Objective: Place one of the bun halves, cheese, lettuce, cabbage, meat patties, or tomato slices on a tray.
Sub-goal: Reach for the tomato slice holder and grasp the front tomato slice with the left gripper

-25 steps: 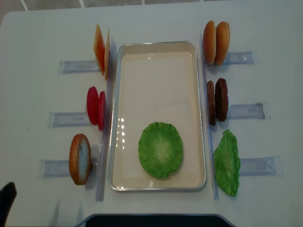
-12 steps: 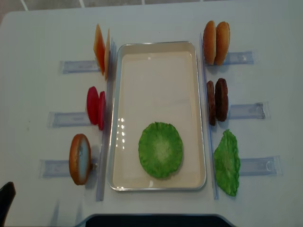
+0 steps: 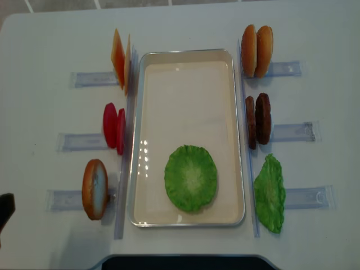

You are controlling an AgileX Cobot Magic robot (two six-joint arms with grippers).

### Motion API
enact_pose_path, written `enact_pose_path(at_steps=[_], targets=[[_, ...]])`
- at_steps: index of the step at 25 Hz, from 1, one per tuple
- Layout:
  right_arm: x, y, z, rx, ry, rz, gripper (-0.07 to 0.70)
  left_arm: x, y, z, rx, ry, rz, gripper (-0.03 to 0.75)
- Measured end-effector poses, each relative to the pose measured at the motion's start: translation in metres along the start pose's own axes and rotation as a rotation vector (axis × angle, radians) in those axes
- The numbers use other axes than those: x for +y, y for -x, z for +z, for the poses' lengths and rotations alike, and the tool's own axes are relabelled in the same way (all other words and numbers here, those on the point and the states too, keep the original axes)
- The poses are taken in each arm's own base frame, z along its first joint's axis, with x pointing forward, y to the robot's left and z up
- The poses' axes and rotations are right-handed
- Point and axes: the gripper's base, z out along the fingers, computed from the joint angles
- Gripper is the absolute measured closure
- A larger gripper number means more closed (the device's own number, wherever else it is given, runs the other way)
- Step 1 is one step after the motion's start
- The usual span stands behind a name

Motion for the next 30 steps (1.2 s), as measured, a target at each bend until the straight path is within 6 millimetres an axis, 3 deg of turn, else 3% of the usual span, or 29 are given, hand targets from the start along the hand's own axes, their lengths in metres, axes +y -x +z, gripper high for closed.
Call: enact_pose_path(at_steps=[6, 14, 20, 30], targets=[[0.0, 0.0, 0.0, 0.0, 0.0, 0.0, 0.196, -0.006, 0.042, 0.029, 0.174, 0.015, 0.013, 0.213], [0.0, 0.0, 0.0, 0.0, 0.0, 0.0, 0.198, -0.015, 0.092, 0.096, 0.415, 0.036, 0.037, 0.213], [0.0, 0.0, 0.0, 0.0, 0.0, 0.0, 0.199, -0.022, 0.122, 0.146, 0.503, 0.048, 0.017, 0.213], [0.0, 0.0, 0.0, 0.0, 0.0, 0.0, 0.199, -0.028, 0.141, 0.2, 0.597, 0.085, -0.056, 0.213]])
